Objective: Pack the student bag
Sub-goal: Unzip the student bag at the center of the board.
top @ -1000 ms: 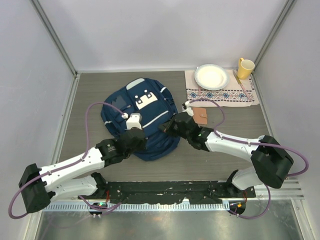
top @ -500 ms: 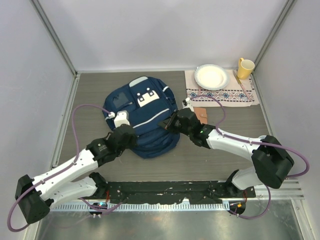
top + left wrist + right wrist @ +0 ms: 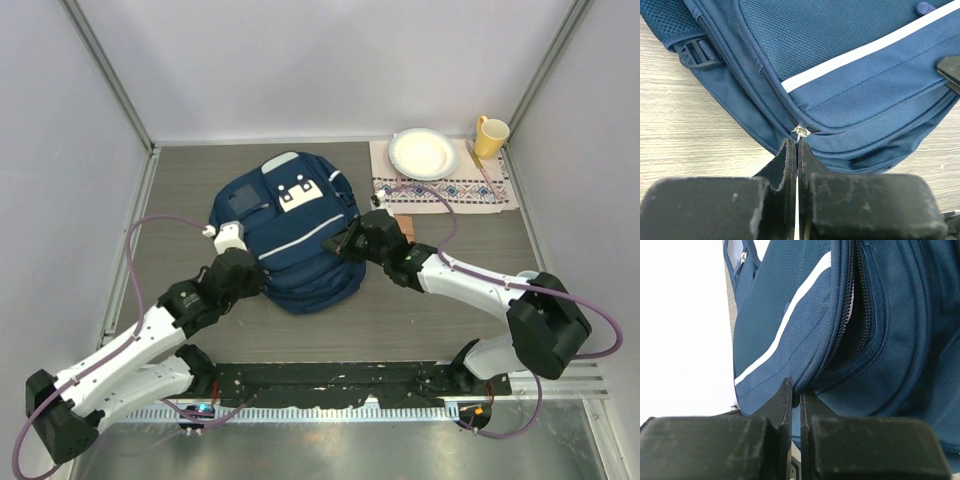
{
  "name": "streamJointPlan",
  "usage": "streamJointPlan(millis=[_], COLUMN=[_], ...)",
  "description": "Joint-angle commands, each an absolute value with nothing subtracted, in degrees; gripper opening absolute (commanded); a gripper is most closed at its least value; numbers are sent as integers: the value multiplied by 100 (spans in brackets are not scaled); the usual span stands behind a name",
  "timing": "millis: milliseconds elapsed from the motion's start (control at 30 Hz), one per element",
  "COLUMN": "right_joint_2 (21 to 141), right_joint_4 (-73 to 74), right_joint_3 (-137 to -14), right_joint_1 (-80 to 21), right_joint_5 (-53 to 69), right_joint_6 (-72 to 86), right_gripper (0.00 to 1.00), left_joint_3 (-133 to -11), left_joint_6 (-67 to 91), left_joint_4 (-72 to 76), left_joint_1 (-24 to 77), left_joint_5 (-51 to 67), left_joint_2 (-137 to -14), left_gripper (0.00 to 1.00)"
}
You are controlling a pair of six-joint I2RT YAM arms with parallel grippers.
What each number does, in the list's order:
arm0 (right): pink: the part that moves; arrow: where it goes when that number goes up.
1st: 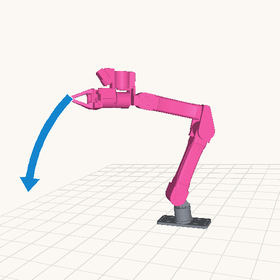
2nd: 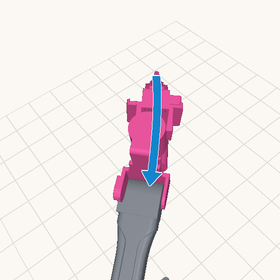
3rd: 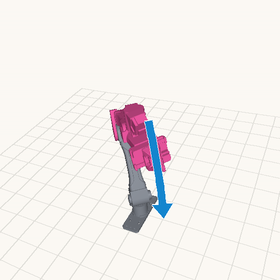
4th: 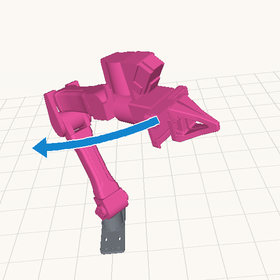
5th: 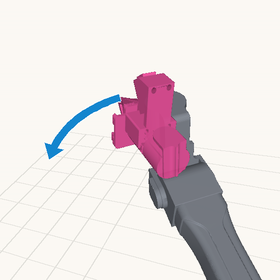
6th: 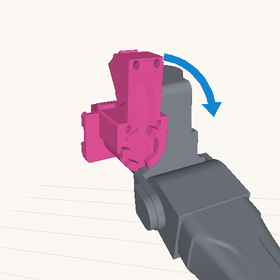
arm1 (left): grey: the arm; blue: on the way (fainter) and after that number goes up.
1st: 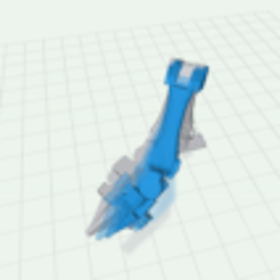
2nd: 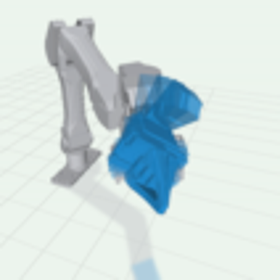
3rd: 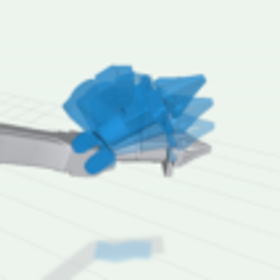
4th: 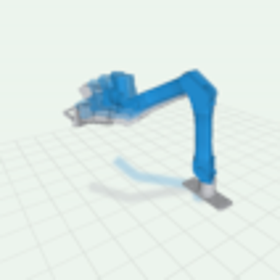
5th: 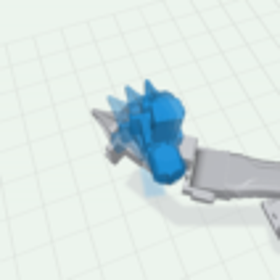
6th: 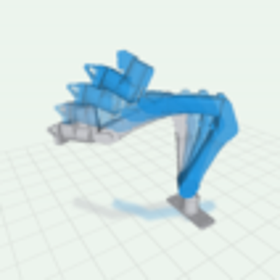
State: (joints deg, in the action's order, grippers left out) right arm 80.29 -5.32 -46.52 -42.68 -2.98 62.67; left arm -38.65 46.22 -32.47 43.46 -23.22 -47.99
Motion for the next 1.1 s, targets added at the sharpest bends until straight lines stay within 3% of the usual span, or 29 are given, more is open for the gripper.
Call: streamJointPlan(millis=[0, 433, 633, 733, 767, 867, 1067], right_joint_2=[7840, 7646, 7725, 7769, 7787, 7805, 7734], right_joint_4=[-633, -554, -685, -721, -764, -843, -1317], right_joint_3=[-5080, -4940, -4948, -5001, -5001, -4914, -4404], right_joint_1=[-3771, -3735, -3735, -3735, -3735, -3797, -3964], right_joint_5=[-897, -633, -396, -221, -150, -79, 219], right_joint_6=[5836, 5695, 5669, 5625, 5616, 5590, 5731], right_gripper=[1, 1, 1, 1, 1, 1, 6], left_joint_3=[-3762, -4465, -4307, -4105, -4000, -3885, -3981], left_joint_6=[4799, 4500, 4263, 4297, 4350, 4535, 4509], left_joint_4=[-4500, -4140, -3588, -3498, -3515, -3743, -4183], left_joint_1=[4245, 4245, 4236, 4236, 4245, 4236, 4236], left_joint_5=[-2916, -4421, -4211, -3833, -3806, -3779, -3779], left_joint_2=[-4500, -6152, -5723, -5276, -5152, -4591, -3894], left_gripper=[0, 0, 0, 19, 36, 68, 94])
